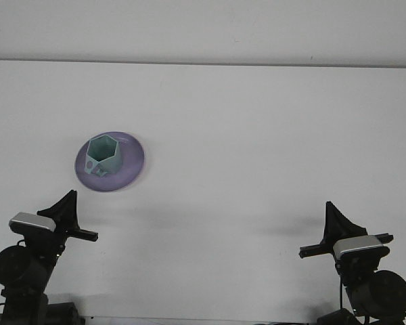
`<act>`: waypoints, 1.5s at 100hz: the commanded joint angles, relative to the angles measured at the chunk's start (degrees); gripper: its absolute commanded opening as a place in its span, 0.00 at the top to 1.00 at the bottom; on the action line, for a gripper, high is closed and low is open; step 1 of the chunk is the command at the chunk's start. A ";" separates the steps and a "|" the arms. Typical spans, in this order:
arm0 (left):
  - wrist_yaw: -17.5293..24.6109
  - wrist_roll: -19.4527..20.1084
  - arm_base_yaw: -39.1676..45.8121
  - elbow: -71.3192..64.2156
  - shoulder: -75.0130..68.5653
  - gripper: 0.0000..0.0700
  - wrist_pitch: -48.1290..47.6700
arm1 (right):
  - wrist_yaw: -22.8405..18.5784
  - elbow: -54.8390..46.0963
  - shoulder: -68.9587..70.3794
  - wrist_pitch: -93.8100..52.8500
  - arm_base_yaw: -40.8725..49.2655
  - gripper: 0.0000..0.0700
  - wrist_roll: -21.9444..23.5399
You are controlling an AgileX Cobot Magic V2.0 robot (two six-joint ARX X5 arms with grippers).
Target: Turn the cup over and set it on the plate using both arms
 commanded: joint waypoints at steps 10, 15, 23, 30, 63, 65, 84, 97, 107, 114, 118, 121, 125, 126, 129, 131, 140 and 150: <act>-3.13 -3.28 0.11 0.04 -1.70 0.98 4.31 | 1.51 0.02 -0.09 0.50 0.11 1.00 -1.31; -3.15 -3.85 0.11 0.04 -1.70 0.98 5.77 | 1.46 0.02 -0.11 0.11 0.11 1.00 -1.11; -3.13 -4.98 0.11 0.20 -1.77 0.98 7.02 | 1.49 0.02 -0.09 0.31 0.11 1.00 -1.16; -3.13 -5.01 0.11 0.20 -2.10 0.98 7.23 | 1.49 0.02 -0.09 0.33 0.11 1.00 -1.16; -3.13 -5.01 0.11 0.20 -2.14 0.98 7.10 | 1.46 0.02 -0.09 0.35 0.11 1.00 -1.16; -3.13 -5.01 0.11 0.20 -2.14 0.98 7.08 | 1.46 0.02 -0.09 0.35 0.11 1.00 -1.16; -3.13 -4.96 -0.04 -0.66 -3.15 0.98 7.39 | 1.46 0.02 -0.09 0.35 0.11 1.00 -1.16; -9.46 -4.81 -1.07 -6.12 -6.36 0.98 9.86 | 1.44 0.02 -0.09 0.39 0.11 1.00 -1.16; -14.84 -3.15 -4.13 -12.61 -8.72 0.98 11.37 | 1.29 0.02 -0.09 0.55 0.11 1.00 -1.16; -14.84 -1.01 -5.99 -16.28 -10.69 0.98 12.00 | 1.31 0.02 -0.09 0.55 0.11 1.00 -1.16; -14.84 -0.15 -6.82 -18.12 -11.93 0.98 12.11 | 1.29 0.02 -0.09 0.55 0.11 1.00 -1.18; -14.84 0.22 -7.32 -19.39 -12.92 0.98 12.07 | 1.29 0.02 -0.09 0.55 0.11 1.00 -1.16; -14.82 0.22 -7.80 -20.96 -14.40 0.98 12.09 | 1.29 0.02 -0.09 0.55 0.11 1.00 -1.16; -14.82 0.22 -7.85 -21.11 -14.58 0.98 12.07 | 1.31 0.02 -0.09 0.55 0.11 1.00 -1.16; -14.78 0.20 -8.04 -22.29 -15.85 0.98 11.98 | 1.31 0.02 -0.09 0.55 0.11 1.00 -1.16; -14.75 0.17 -8.15 -22.88 -16.31 0.98 12.04 | 1.29 0.02 -0.09 0.55 0.11 1.00 -1.16; -14.45 0.20 -8.26 -23.41 -16.09 0.98 10.82 | 1.29 0.02 -0.09 0.52 0.11 1.00 -1.16; -14.40 0.09 -8.31 -23.43 -16.09 0.98 10.99 | 1.31 0.02 -0.09 0.55 0.11 1.00 -1.18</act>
